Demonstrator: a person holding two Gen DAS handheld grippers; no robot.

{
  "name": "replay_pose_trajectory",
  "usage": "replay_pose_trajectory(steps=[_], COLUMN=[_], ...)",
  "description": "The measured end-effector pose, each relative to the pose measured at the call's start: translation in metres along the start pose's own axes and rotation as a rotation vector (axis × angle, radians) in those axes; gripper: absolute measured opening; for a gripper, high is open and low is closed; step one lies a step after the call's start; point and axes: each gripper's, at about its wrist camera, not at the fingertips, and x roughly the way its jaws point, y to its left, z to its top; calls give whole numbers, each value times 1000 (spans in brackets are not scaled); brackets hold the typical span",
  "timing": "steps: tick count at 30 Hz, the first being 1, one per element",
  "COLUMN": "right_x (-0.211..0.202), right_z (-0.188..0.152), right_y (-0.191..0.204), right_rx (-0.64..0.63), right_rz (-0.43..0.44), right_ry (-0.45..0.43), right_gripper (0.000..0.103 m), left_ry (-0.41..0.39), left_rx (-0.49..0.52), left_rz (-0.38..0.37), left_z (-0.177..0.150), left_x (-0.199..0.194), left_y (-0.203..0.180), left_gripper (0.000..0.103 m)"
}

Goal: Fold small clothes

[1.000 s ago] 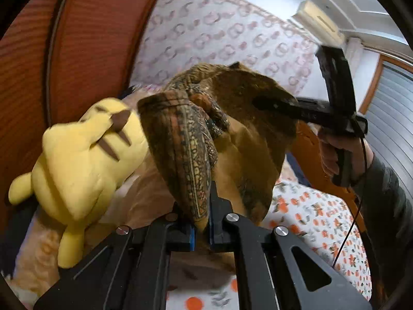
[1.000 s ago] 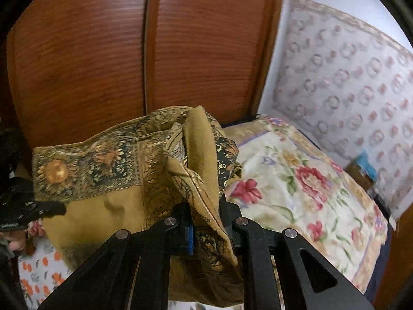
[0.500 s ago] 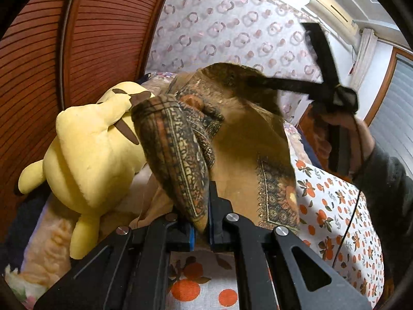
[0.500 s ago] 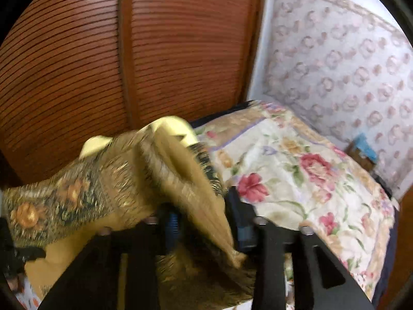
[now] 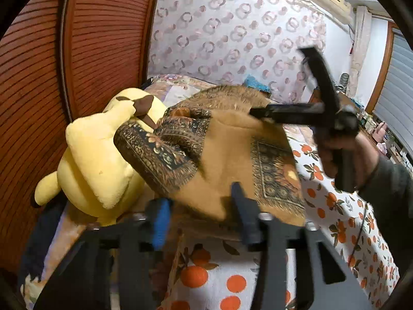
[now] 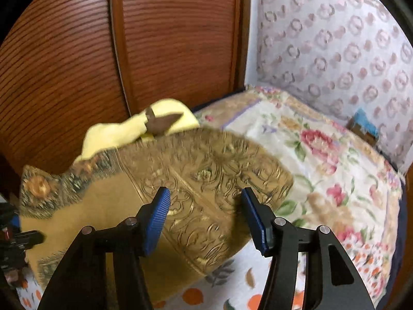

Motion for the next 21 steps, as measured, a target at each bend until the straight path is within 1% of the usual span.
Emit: replay_pose_trajectory(steps=[1,2,3,5,6,8,9,14,18,21], right_x=[4,5,4,1,-3,-16,-25,-74,-116,-147], right_z=[-2,-1,-1,1,2,-1,-2,-29,-56,-80], right_y=[0,-1,-4,-7,-9,-9,-9,8,25,36], right_rx=[4,8,16,39,46,51,54,75,81,102], right_rz=[-7,-3,7,-11,-20,-35,-45,-70,-88,-95], right_ry=[-1,-12,-21,-18,-19,-39,-49,-105,-151,-180], right_gripper=[59,59,59,59,59,59,59,59,59,59], left_ry=[-4,-12,-18,-27,-37,-52,-58,-92,-119,-124], left_rx=[7,13,25,54,60,56,58,98,120,137], left_rz=[-6,-14,-11,34,42,32,39,60,31,8], left_z=[0,0,0,2,2,4,5,4,3,2], left_x=[-3,-7,-10,-16,-19,-24,-26,-36,-46,-51], left_y=[-2,-3,-5,-11,-13,-15,-17,-34,-54,-70], left_gripper=[76,84,87,89,90,90,90,90,90,90])
